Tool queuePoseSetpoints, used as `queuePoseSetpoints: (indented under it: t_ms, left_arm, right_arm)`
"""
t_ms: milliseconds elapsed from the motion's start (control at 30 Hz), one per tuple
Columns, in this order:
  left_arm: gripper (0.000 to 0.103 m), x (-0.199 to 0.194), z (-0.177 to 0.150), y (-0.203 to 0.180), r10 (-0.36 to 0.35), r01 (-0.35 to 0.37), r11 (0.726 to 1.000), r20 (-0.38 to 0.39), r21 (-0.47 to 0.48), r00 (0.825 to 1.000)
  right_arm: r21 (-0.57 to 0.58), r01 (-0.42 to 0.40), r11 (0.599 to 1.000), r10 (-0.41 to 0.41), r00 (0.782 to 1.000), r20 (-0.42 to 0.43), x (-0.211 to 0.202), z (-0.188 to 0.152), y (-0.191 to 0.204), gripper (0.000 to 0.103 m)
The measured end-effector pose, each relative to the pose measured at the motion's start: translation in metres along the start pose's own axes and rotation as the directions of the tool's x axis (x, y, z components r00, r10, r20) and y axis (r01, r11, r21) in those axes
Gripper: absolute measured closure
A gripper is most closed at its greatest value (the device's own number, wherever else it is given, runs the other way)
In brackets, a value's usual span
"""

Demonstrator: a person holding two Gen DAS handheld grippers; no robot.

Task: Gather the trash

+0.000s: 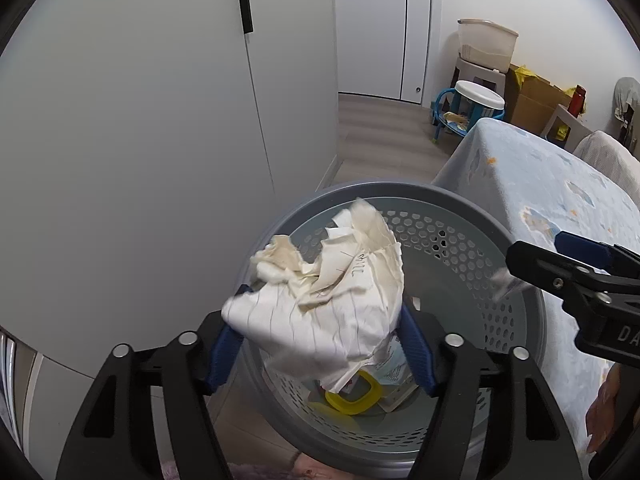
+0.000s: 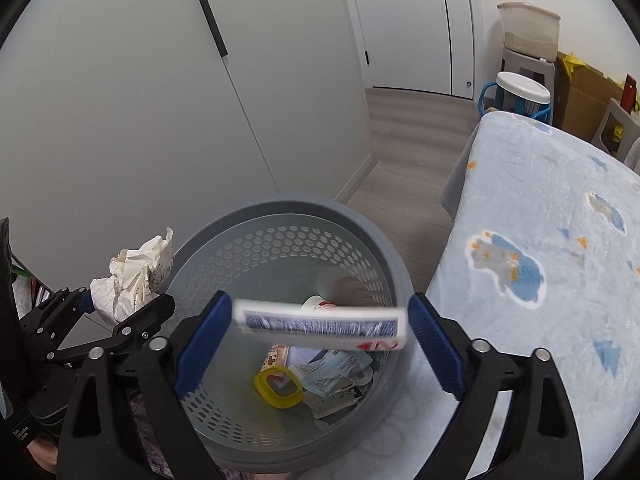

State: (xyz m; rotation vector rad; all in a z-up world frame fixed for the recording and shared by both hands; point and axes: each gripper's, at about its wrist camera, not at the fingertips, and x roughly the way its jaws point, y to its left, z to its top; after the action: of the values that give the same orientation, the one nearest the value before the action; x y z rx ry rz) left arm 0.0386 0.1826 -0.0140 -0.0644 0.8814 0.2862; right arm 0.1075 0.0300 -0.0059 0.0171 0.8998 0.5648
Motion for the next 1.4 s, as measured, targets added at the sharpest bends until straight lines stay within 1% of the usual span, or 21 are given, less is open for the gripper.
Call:
queuePoseSetpoints:
  t_ms: [433, 1400]
  left_arm:
    - [0.031, -0.0014, -0.0020, 0.0036, 0.015, -0.015, 1.000, 0.005, -0.006, 1.000]
    - [0.030, -0.0006, -0.0010, 0.0048, 0.016, -0.016, 1.000, 0.001, -0.008, 1.000]
  right_arm:
    - [0.005, 0.017, 1.000, -0.017, 1.000, 0.010, 0.0012, -0.0005, 0.0000, 0.007]
    - [0.016, 0.028, 0.999, -0.028, 1.000, 0.012, -0.0042, -0.0009, -0.0041, 0.007]
